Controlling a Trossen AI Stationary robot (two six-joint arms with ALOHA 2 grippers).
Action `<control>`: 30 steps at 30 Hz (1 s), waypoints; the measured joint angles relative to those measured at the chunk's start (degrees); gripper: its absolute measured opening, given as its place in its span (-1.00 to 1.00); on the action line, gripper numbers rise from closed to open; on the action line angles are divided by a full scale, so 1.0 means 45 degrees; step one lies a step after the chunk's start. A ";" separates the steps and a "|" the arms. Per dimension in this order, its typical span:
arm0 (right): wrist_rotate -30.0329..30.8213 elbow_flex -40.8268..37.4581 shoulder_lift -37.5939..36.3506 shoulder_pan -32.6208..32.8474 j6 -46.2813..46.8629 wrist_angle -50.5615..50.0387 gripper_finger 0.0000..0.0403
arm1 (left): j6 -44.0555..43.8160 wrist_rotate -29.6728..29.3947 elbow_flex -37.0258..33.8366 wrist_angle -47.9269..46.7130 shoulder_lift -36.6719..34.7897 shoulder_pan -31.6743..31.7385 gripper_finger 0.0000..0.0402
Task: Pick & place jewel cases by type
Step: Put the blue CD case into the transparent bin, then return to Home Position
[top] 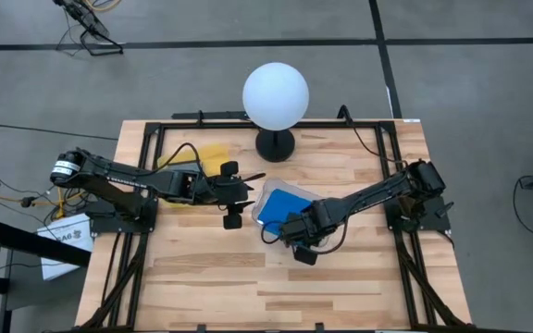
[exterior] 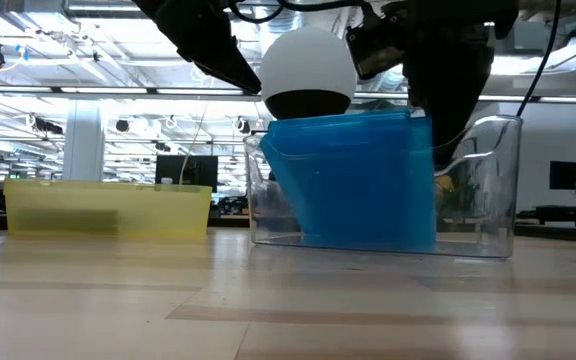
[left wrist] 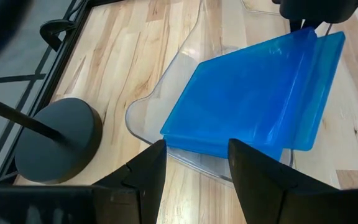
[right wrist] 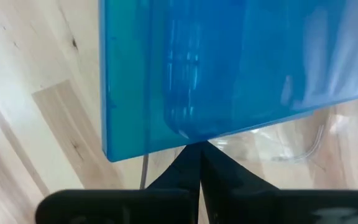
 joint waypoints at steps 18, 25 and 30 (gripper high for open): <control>0.0396 0.0077 -0.0250 0.0601 0.0093 -0.0488 -1.00 | -0.0238 0.0000 0.0005 0.0005 0.0000 0.0005 -0.17; 0.1873 0.0068 -0.1373 0.1314 0.0345 -0.0927 -1.00 | -0.0559 0.0002 0.0010 0.0057 0.0000 0.0005 -0.17; 0.4359 -0.0036 -0.2543 0.2474 -0.0094 -0.0980 -1.00 | -0.0681 0.0285 0.0010 0.0236 0.0000 0.0000 -0.17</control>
